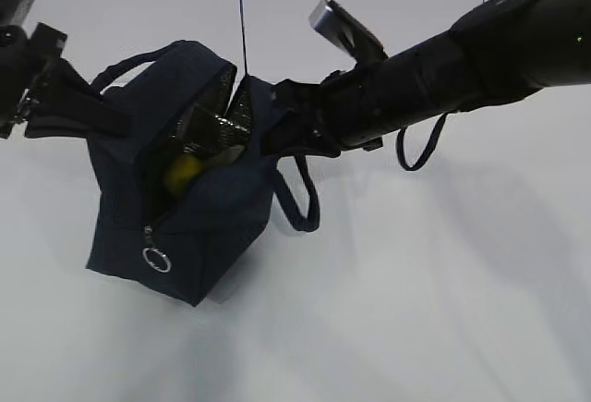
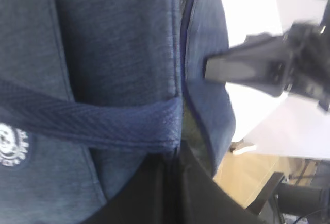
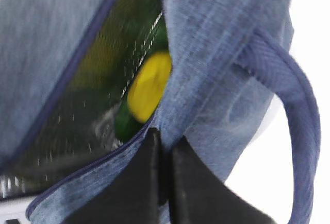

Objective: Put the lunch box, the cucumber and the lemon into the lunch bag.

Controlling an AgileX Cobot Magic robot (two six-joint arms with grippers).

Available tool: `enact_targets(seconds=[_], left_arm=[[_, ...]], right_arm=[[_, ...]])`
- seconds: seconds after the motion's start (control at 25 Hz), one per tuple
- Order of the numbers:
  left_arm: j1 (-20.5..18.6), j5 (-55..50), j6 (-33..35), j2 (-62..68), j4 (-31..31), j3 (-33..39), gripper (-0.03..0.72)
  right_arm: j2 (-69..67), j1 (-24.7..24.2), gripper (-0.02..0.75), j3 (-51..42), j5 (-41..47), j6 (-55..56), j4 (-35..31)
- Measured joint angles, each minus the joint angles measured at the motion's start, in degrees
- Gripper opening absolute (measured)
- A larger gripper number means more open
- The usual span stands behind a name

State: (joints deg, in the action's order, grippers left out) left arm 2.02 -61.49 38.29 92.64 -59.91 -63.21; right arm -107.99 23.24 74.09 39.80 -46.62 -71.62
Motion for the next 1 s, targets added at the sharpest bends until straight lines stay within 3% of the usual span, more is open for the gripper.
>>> enact_targets(seconds=[0.2,0.48,0.76,1.0], left_arm=[[10.2,8.6,0.5,0.0,-0.5,0.0,-0.008],[23.5,27.5,0.8,0.9,-3.6,0.0,-0.008],[26.1,31.8,2.2,8.1,-14.6,0.0,-0.008],[26.1,31.2,13.9,10.1,-30.3,0.0,-0.008]], right_arm=[[2.7,-4.4,0.002,0.0,1.3,4.1,6.6],[3.5,-12.6,0.002,0.0,6.1,4.7,8.2],[3.5,-13.3,0.002,1.2,7.9,0.2,9.3],[3.5,-13.3,0.001,2.6,5.9,-7.1,9.6]])
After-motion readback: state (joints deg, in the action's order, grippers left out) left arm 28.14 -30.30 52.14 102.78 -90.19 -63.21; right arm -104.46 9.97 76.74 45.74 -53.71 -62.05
